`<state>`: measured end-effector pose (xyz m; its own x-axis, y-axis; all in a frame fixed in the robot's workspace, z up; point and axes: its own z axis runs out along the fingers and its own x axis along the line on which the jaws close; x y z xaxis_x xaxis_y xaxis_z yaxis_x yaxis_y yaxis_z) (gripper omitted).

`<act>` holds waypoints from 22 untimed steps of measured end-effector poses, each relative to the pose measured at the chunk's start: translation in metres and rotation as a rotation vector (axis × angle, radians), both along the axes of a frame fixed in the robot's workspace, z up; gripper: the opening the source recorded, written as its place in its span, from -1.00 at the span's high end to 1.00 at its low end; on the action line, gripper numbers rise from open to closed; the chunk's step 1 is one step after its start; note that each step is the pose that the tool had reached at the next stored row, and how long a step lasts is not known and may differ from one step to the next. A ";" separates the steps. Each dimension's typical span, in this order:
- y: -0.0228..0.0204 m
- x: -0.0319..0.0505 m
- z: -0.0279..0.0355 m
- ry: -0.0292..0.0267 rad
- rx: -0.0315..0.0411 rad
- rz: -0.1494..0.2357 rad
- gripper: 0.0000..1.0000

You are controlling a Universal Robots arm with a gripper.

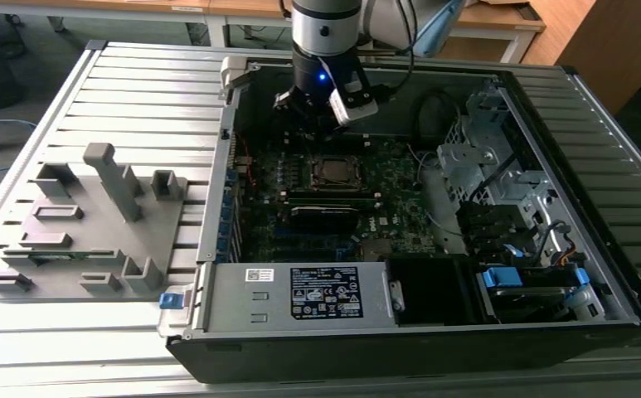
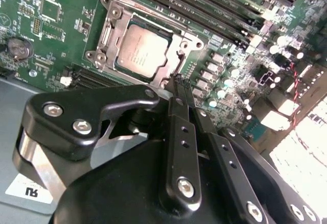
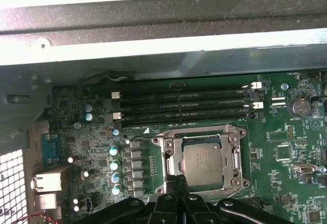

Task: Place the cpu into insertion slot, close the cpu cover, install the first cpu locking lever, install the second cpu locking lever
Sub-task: 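Install the first cpu locking lever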

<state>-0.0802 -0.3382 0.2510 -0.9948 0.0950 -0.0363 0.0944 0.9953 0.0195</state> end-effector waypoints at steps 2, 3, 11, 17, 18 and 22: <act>0.0001 0.0000 0.0016 0.0000 0.0003 0.000 0.79; 0.0001 0.0000 0.0024 -0.0001 0.0003 0.000 0.79; 0.0001 -0.0008 0.0032 0.0000 0.0002 0.000 0.79; 0.0000 -0.0068 0.0029 -0.0011 0.0003 0.000 0.79; 0.0000 -0.0081 0.0029 -0.0015 0.0003 0.000 0.79; 0.0001 -0.0126 0.0028 -0.0033 0.0004 0.000 0.79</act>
<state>-0.0928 -0.3381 0.2538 -0.9947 0.0951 -0.0396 0.0943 0.9953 0.0202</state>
